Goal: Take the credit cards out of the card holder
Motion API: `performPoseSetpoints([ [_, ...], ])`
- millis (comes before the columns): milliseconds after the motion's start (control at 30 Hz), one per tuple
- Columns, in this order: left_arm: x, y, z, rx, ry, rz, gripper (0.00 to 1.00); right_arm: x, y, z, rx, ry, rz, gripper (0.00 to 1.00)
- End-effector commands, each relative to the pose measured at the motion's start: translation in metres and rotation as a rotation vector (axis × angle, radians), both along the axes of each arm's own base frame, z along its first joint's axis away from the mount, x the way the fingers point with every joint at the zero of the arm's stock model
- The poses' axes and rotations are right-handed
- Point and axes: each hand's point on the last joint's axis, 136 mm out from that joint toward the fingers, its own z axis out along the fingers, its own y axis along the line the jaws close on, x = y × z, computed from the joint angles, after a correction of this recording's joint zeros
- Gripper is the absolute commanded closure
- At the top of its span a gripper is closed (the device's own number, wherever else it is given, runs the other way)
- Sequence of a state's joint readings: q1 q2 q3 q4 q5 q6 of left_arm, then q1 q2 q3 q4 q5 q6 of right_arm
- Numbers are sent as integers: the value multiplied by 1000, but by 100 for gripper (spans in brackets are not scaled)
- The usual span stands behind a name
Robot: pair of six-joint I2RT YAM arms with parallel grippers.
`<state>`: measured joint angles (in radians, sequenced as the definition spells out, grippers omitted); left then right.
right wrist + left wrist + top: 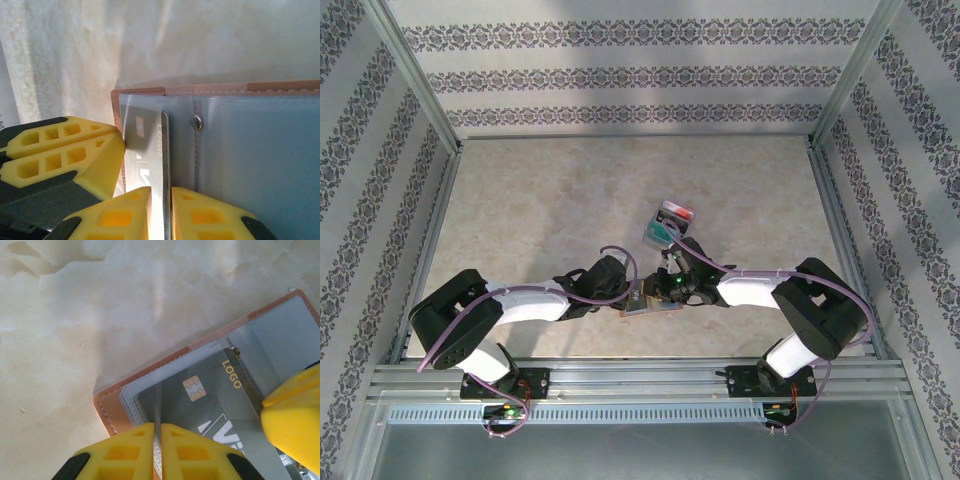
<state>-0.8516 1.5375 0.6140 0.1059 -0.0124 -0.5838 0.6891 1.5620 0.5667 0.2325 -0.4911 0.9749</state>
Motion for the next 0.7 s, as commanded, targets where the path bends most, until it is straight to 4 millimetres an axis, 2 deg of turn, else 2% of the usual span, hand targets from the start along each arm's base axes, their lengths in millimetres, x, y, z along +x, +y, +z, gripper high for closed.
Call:
performPoseSetpoints([
  [0, -12, 0, -15, 33, 55, -23, 90, 6, 19, 18, 112, -42, 32, 82],
  [233, -12, -1, -15, 29, 58, -29, 90, 6, 23, 16, 141, -31, 36, 82],
  [433, -12, 0, -14, 32, 55, -25, 90, 8, 14, 17, 121, -35, 13, 80],
  [667, -12, 0, -14, 33, 56, -24, 91, 9, 14, 15, 87, -38, 29, 79],
])
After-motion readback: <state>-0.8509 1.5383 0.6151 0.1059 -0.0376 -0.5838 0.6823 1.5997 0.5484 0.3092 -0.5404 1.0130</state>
